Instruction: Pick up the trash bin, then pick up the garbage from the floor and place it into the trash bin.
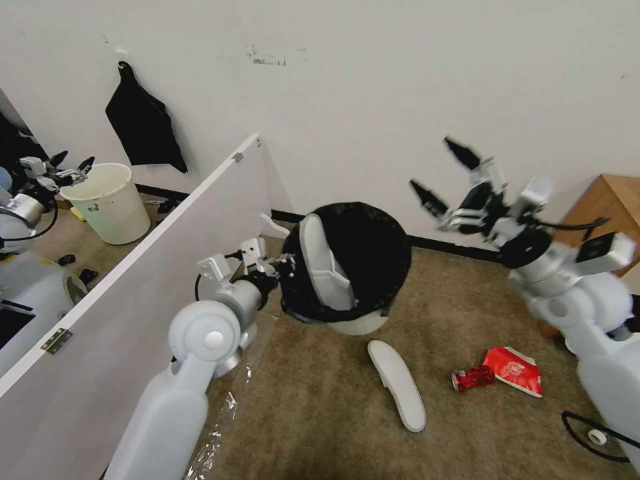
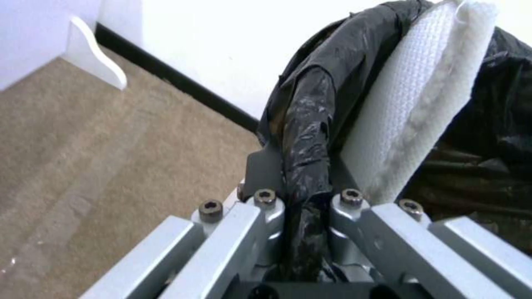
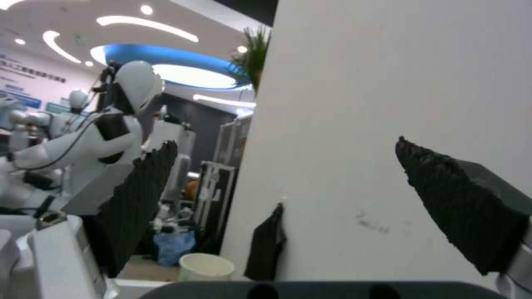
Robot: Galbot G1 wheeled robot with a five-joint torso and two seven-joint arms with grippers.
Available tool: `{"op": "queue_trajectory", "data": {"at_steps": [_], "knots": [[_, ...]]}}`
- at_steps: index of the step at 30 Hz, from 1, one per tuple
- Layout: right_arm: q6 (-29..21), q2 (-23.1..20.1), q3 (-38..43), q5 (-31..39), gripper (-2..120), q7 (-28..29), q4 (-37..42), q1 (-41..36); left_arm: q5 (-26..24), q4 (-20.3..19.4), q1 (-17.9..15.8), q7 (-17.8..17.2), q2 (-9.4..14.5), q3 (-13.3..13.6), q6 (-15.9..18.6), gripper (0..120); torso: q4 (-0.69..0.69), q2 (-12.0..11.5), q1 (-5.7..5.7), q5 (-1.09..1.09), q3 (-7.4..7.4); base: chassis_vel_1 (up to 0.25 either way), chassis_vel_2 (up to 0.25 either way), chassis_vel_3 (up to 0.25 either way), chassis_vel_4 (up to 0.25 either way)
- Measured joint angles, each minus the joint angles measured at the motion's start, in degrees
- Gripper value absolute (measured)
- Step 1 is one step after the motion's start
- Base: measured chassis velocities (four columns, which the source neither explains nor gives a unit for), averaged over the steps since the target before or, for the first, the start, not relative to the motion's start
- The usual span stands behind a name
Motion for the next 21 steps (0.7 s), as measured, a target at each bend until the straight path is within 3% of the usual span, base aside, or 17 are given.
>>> {"op": "queue_trajectory", "data": {"at_steps": [11, 16, 18, 21], "knots": [[-0.88, -0.17, 4.93, 0.24, 100, 0.86, -1.67, -3.17, -0.39, -1.27, 0.26, -0.11, 0.07, -2.43, 0.05, 4, 0.0, 0.0, 0.0, 0.0, 0.0, 0.0, 0.0, 0.0, 0.0], [-2.67, 0.8, 3.56, -5.55, 100, 5.59, -3.7, -4.68, -0.76, -1.9, 0.36, -0.16, 0.55, -3.49, 0.1, 4, 0.0, 0.0, 0.0, 0.01, 0.0, 0.0, 0.0, 0.0, 0.0], [-4.41, 1.11, 2.22, -12.61, 100, 10.31, -5.84, -5.8, -0.91, -2.22, 0.66, -0.16, 0.85, -4.07, 0.11, 4, 0.0, 0.0, 0.0, 0.0, 0.0, 0.0, 0.0, 0.0, 0.0], [-5.37, 1.1, 0.47, -16.83, 100, 13.64, -7.3, -6.91, -0.98, -2.28, 0.73, -0.12, 0.96, -4.47, 0.13, 4, 0.0, 0.0, 0.0, 0.0, 0.0, 0.0, 0.0, 0.0, 0.0]]}}
